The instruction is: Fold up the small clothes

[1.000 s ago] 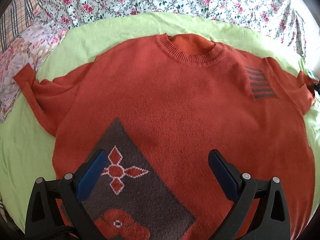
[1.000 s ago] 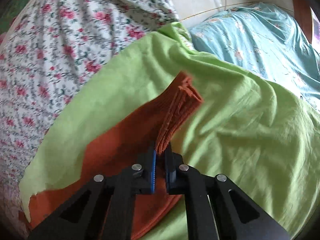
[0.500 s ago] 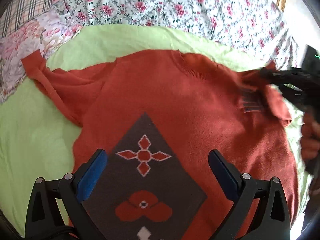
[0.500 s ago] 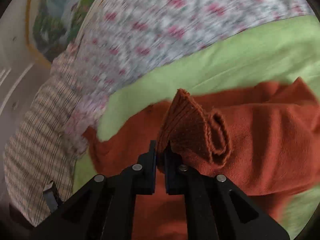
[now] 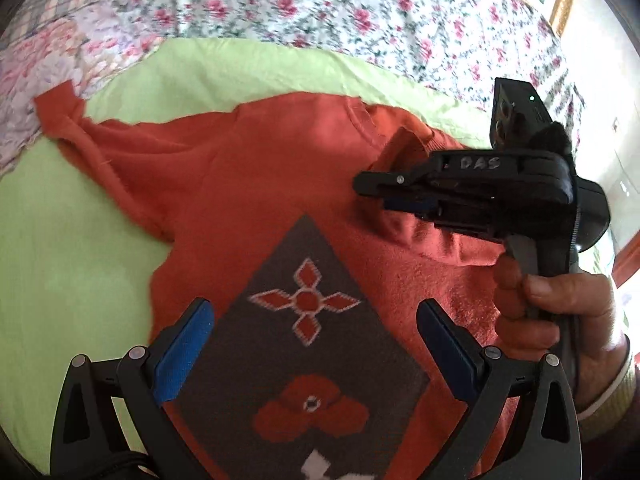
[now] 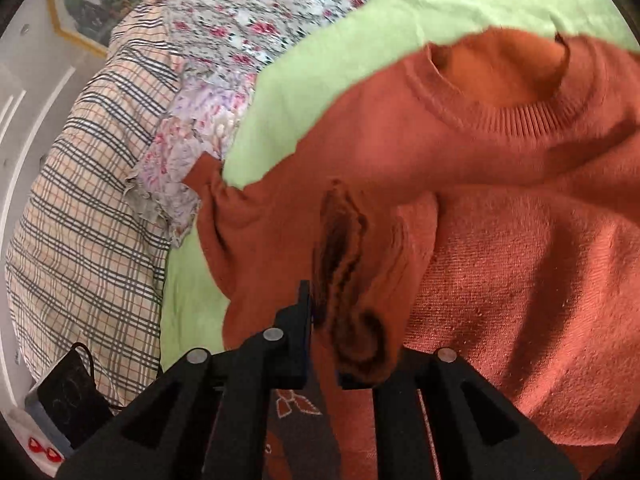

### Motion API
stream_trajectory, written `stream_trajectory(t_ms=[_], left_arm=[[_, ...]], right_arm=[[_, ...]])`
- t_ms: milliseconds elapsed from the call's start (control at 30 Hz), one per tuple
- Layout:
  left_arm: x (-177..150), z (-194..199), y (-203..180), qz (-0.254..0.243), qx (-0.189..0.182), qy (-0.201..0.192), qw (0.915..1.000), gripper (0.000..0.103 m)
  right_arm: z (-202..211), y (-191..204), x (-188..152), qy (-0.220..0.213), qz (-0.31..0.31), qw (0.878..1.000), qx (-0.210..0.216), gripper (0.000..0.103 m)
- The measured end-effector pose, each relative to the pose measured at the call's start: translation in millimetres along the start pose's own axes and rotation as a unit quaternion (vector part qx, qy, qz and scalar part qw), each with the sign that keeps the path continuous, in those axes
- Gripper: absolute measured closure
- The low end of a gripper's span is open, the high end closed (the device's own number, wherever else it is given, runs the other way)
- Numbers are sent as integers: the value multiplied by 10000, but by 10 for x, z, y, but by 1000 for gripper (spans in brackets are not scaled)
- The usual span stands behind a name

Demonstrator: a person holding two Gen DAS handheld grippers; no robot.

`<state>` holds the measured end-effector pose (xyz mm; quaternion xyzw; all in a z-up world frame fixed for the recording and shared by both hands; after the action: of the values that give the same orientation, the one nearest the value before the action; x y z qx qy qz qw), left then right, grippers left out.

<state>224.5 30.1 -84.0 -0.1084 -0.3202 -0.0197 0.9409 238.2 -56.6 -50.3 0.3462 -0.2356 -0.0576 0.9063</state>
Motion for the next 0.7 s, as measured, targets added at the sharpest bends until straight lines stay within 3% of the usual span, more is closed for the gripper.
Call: stream_trajectory(t_ms=[67, 167, 367, 433, 467, 500, 533, 633, 700], left_arm=[[73, -148, -110, -192, -92, 32, 9998, 1], [213, -459, -248, -475, -145, 137, 9987, 1], [558, -1034, -445, -769, -183, 399, 9961, 4], [656, -1112, -474, -824, -184, 369, 9957, 18], [691, -1118, -472, -783, -222, 363, 9960, 40], [720, -1107, -431, -628, -297, 369, 9969, 55], [745, -1092, -368, -421, -350, 359, 9979, 59], [742, -986, -38, 434, -510, 250, 9974, 58], [716, -981, 27, 666, -749, 312, 9945, 44]], right_arm=[[29, -56, -14, 10, -166, 9998, 141, 63], [234, -98, 21, -226, -170, 9994, 191, 48], [950, -350, 26, -906, -345, 9953, 1, 42], [1195, -444, 14, -1172, -469, 9919, -105, 40], [1311, -512, 0, -1288, -545, 9901, -155, 39], [1424, -589, -19, -1397, -630, 9879, -232, 39], [1502, -647, -37, -1468, -697, 9863, -296, 39], [1730, -826, -109, -1650, -875, 9814, -447, 39], [1850, -947, -163, -1753, -988, 9780, -541, 39]])
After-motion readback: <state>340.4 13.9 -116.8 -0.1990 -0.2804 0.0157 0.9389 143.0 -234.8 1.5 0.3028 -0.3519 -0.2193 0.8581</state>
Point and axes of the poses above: each gripper's, at about its wrist camera, not at the fingertips, and z roughly against the way its jaws point, y to its left, x to its top, the point moved 10 cm from there along -z, roughly the way its jaws point, and after that the axes turned 1 degree about x, right-handed, at the moved point
